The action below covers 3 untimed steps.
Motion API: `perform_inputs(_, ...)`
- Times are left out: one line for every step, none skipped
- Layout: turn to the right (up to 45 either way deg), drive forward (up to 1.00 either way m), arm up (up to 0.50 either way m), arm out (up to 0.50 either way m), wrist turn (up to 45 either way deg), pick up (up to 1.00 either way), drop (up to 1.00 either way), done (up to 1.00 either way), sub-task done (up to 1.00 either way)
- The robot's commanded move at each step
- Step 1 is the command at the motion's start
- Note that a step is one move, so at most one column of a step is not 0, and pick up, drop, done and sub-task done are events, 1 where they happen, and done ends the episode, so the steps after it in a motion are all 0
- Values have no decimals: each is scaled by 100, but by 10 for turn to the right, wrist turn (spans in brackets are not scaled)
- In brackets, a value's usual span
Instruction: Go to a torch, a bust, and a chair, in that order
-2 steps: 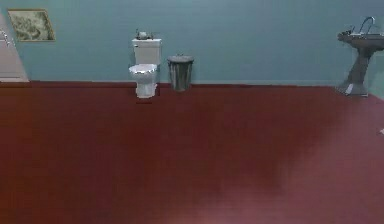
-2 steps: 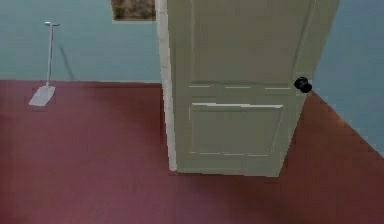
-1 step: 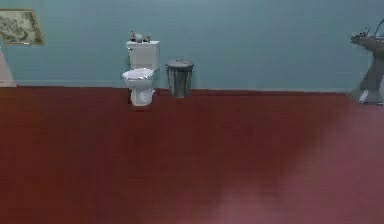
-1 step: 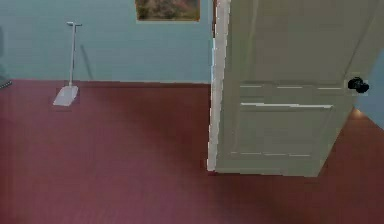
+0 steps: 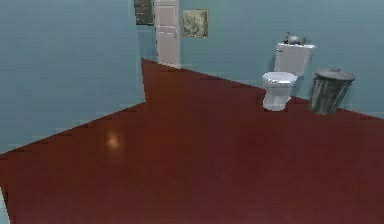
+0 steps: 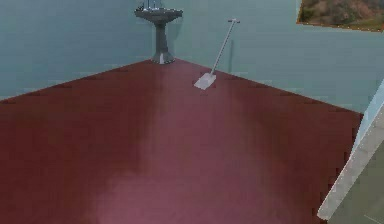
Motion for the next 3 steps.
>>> perform_inputs(0, 35, 0, 0, 0, 0, 0, 0, 0)
perform_inputs(-60, 0, 0, 0, 0, 0, 0, 0, 0)
perform_inputs(0, 100, 0, 0, 0, 0, 0, 0, 0)
